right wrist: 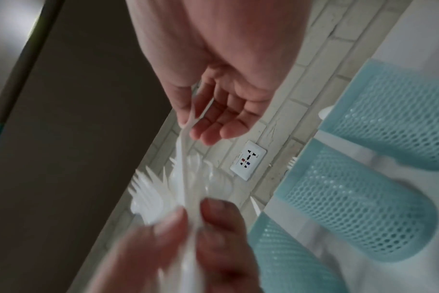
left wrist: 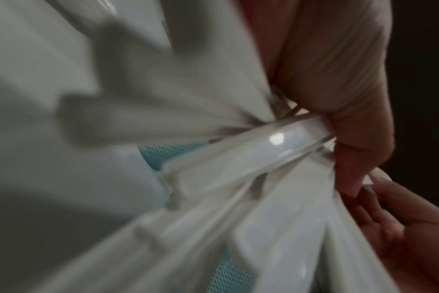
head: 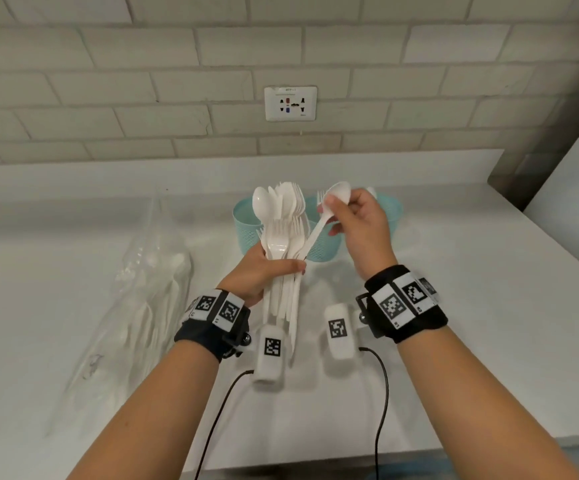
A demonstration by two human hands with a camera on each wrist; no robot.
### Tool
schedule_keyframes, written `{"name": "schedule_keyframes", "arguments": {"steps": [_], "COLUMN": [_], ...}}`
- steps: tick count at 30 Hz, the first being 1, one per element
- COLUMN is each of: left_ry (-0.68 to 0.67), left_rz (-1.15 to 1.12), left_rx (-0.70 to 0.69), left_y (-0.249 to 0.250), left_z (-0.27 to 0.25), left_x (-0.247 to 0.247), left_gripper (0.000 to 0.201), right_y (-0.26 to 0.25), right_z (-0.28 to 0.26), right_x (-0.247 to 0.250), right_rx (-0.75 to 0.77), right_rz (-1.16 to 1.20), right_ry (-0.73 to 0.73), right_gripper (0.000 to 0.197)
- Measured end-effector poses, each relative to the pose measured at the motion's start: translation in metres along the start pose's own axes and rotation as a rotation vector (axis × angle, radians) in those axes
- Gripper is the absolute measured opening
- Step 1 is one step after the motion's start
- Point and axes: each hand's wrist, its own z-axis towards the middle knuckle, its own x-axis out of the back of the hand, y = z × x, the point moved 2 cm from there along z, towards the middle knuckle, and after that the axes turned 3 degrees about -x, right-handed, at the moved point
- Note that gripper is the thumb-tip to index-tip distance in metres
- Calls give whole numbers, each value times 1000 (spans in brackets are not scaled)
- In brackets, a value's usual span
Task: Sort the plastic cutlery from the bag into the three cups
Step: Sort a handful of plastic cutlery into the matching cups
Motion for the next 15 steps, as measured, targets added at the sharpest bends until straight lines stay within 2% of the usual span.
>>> {"name": "schedule_keyframes", "arguments": {"steps": [3, 6, 8, 12, 13, 15], "left_ry": [-1, -2, -10, -56, -57, -42], "left_rz": [-5, 36, 79, 207, 234, 267], "left_rx": [2, -9, -12, -7, -9, -16], "left_y": [0, 0, 0, 3, 4, 8], "left_z": [4, 7, 9, 12, 13, 16], "left_x": [13, 20, 21, 18, 16, 12], "left_gripper": [24, 23, 24, 37, 42, 47], "right_y": [-12, -16, -16, -18, -19, -22], "right_z": [4, 12, 16, 18, 18, 19], "right_x": [-4, -4, -8, -29, -33, -37], "right_rx": [33, 90, 85, 47, 54, 93], "right_rz": [209, 230, 71, -333, -415, -551], "right_ry": [83, 157, 101, -229, -284, -297], "right_gripper": [9, 7, 7, 41, 43, 39]}}
